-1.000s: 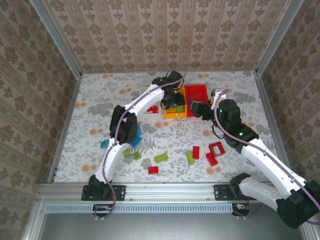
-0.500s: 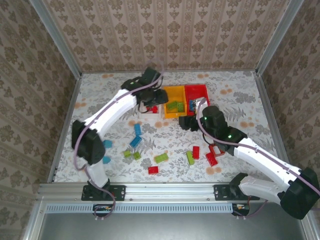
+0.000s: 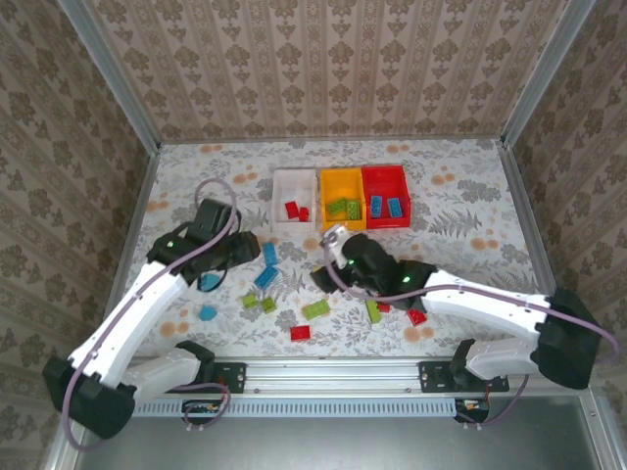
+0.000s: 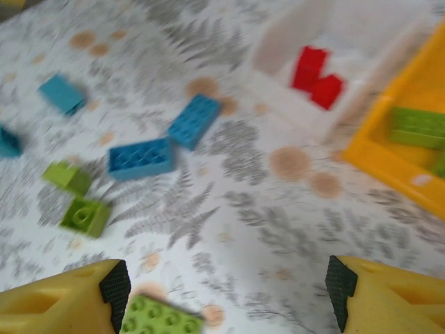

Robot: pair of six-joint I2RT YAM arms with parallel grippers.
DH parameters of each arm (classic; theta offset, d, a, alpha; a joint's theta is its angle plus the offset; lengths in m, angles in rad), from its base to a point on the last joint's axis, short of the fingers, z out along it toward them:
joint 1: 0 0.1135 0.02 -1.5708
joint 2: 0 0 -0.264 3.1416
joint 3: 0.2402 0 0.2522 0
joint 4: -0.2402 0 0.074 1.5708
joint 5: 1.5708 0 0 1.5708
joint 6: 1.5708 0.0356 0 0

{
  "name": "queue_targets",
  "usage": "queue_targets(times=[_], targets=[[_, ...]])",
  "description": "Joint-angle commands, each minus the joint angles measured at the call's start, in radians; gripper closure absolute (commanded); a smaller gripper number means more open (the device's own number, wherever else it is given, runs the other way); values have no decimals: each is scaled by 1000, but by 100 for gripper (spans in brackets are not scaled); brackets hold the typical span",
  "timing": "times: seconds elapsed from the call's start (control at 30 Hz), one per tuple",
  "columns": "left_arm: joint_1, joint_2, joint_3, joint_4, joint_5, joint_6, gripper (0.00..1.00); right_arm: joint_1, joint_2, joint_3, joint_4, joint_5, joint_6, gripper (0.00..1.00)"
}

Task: Sort the legos into containers by color

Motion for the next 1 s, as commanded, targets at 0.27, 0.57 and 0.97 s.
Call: queue_targets(times=[0.27, 0.57, 0.97], targets=[[53, -190, -80, -182, -79, -24, 47, 90, 363, 218, 84, 25, 167, 17], [88, -186, -57, -175, -71, 21, 47, 84, 625, 507, -77, 132, 453, 19], [98, -231, -31, -195, -42, 61, 46, 54, 939, 857, -294, 279, 427, 26]])
